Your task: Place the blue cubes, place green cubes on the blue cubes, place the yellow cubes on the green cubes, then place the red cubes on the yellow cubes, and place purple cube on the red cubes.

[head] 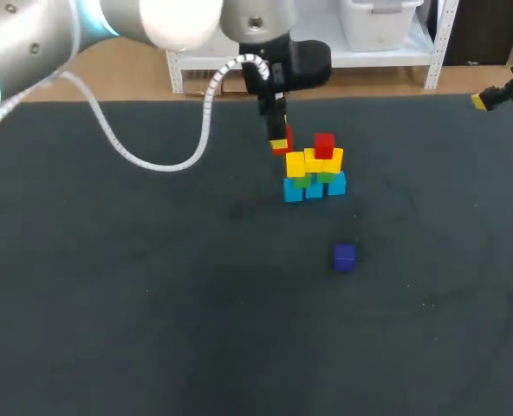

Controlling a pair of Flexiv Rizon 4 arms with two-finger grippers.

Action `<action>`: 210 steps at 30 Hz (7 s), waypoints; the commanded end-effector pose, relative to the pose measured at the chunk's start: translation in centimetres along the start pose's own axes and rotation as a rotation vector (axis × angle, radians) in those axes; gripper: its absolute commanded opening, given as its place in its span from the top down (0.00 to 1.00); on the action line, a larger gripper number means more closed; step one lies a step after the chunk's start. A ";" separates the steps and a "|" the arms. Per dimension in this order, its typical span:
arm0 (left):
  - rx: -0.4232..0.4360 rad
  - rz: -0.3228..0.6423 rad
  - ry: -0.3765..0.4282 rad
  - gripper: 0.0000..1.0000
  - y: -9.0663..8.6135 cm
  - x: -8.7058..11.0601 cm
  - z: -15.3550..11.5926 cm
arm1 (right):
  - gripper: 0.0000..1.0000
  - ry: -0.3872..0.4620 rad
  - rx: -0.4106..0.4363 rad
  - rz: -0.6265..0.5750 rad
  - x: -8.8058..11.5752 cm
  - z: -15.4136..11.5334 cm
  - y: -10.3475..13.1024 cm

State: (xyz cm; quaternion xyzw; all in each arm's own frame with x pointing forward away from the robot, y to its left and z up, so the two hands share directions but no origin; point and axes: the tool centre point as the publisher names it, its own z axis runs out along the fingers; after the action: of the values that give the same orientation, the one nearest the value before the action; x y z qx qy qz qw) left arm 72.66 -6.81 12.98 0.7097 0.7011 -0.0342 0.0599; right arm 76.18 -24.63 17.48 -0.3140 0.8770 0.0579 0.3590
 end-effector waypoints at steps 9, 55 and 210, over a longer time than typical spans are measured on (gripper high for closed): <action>0.060 -0.021 -0.006 1.00 0.5 -2.0 0.7 | 0.00 0.000 0.006 0.001 0.0 -0.1 0.2; 0.047 -0.043 0.036 1.00 2.2 -3.5 3.9 | 0.00 0.000 0.006 0.001 0.0 -0.1 0.2; -0.653 -0.899 -0.758 0.00 -4.1 22.1 -12.6 | 0.00 0.000 0.006 0.001 0.0 -0.1 0.2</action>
State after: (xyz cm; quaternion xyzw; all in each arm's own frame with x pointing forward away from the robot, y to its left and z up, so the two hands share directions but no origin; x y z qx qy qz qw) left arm 69.70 15.70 23.15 0.2473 0.9260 -0.0281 0.2841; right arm 76.18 -24.63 17.47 -0.3141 0.8770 0.0579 0.3590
